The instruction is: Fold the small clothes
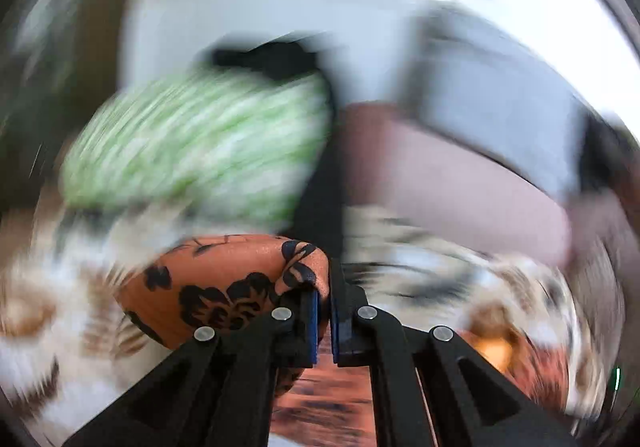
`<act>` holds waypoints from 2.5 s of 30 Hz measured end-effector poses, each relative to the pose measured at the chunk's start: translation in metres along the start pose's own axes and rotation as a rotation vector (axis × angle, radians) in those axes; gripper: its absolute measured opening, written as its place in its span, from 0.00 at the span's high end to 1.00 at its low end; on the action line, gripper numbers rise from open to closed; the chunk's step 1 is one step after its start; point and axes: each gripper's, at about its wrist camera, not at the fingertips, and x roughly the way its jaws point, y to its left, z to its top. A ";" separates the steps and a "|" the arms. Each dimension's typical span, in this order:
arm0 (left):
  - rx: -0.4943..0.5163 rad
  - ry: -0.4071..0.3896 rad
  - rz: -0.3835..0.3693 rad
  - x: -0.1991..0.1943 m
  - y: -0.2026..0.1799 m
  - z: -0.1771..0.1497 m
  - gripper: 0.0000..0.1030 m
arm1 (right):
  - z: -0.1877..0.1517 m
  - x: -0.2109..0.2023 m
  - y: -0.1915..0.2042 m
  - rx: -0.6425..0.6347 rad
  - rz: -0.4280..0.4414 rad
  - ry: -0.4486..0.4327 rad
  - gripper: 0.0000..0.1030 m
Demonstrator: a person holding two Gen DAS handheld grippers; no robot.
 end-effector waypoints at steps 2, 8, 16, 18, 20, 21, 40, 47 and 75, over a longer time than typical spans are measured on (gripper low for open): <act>0.126 -0.015 -0.077 -0.013 -0.066 -0.007 0.96 | 0.000 -0.003 -0.004 0.021 0.026 -0.007 0.00; 0.444 0.251 -0.354 0.006 -0.235 -0.109 0.55 | -0.001 -0.020 -0.028 0.155 0.173 -0.035 0.01; 0.271 0.247 -0.165 -0.006 -0.130 -0.124 0.33 | 0.002 -0.047 -0.036 0.215 0.307 -0.074 0.01; 0.237 0.256 -0.073 0.000 -0.092 -0.121 0.32 | 0.006 -0.037 -0.027 0.205 0.300 -0.042 0.01; 0.192 0.283 0.000 0.010 -0.059 -0.123 0.32 | 0.010 -0.020 -0.024 0.233 0.240 0.010 0.01; 0.172 0.290 0.023 0.014 -0.048 -0.126 0.32 | 0.011 -0.013 -0.025 0.271 0.249 0.021 0.01; 0.110 0.293 0.051 0.016 -0.023 -0.149 0.32 | 0.012 -0.028 -0.043 0.398 0.087 -0.056 0.87; 0.132 0.258 0.061 0.011 -0.028 -0.147 0.31 | 0.010 -0.028 -0.036 0.591 0.413 -0.099 0.07; 0.193 0.441 0.177 0.054 -0.035 -0.164 0.22 | 0.033 -0.039 0.012 0.143 0.201 -0.174 0.58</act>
